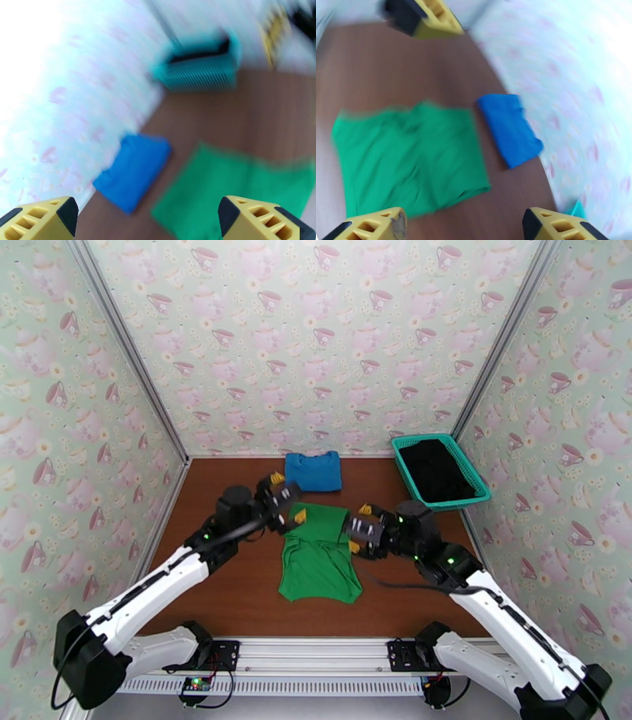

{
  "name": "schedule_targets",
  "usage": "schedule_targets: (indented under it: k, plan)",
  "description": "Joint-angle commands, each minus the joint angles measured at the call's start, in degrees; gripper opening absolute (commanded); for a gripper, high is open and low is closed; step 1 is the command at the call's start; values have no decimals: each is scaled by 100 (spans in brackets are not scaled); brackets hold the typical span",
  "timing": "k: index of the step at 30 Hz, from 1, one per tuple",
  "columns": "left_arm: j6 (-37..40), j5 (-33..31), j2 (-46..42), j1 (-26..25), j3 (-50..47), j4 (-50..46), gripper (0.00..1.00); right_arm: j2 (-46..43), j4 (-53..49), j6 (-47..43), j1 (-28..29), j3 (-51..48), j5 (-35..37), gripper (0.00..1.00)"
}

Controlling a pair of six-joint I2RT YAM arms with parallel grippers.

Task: Fold and stack the mixed laundry pile

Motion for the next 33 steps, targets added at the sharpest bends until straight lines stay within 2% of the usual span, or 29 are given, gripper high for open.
schedule_targets:
  k: [1,3,7,9,12,16,24,28,33]
  plan:
    - [1725,-616,-671,-491,-411,-1351,96,-54,-1616,-1834,336,-217,-73,80]
    - [1911,-1014,-1103,-904,-808,-1872,93,-81,-1695,-2107,780,-612,269,80]
    - [1935,-1383,-1607,-1732,-1502,-2535,86,-289,-1583,-2259,1314,-1340,662,79]
    - [1927,-1552,-1668,-2099,-1833,-2542,85,-387,-1215,-2259,1432,-1728,688,79]
    - [1910,-1577,-1445,-2339,-2072,-2214,84,-400,-627,-2190,1456,-2111,612,78]
    - [1980,-1462,-838,-2391,-2159,-1643,84,-189,-202,-2121,1508,-2265,565,76]
    - [2062,-1220,135,-2442,-2181,-973,82,869,162,-2106,1597,-2113,713,72]
    - [2056,-1207,484,-2378,-2315,-638,76,1388,491,-2084,1605,-2084,962,67]
    - [1970,-1161,833,-2065,-2414,-190,65,1839,843,-1974,1601,-2045,1204,60]
